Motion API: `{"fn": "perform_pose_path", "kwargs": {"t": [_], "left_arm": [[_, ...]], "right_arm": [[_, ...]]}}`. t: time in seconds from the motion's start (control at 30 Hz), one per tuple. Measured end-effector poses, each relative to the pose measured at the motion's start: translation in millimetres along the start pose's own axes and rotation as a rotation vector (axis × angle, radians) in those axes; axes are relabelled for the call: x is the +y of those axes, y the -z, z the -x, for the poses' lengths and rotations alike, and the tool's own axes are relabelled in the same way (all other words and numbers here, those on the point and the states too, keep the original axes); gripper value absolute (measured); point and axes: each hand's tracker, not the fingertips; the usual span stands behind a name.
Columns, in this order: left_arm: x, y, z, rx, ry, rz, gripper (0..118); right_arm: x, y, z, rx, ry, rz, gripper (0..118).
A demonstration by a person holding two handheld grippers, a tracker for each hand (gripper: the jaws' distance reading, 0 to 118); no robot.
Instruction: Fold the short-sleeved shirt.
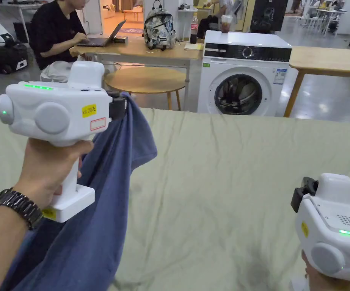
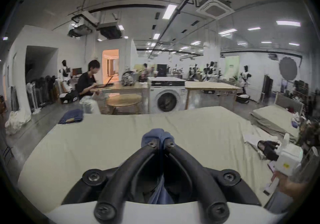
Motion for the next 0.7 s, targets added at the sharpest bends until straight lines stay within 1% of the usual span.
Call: {"fn": "perform_pose_path", "kwargs": {"t": [0.13,0.3,0.47,0.6,0.7], "left_arm": [[5,39,-56,-0.103,0.027,0.029,0],[-8,74,-124,-0.249,0.016,0.074,0],[-51,91,-180,-0.357,0.034,0.177,0],[-95,98,-204,-0.45,0.011,0.273,0],[-123,94,-216,-0.469,0.021,0.304,0]], "right_arm": [[2,-8,-16,-0.03,0.007,-0.009,0],[1,-17,-38,-0.07,0.021,-0.013,0],[-3,-23,-57,-0.106,0.023,-0.007,0],[-9,-26,-65,-0.123,0.032,0.01,0],[-15,-26,-68,-0.126,0.032,0.028,0]]}}
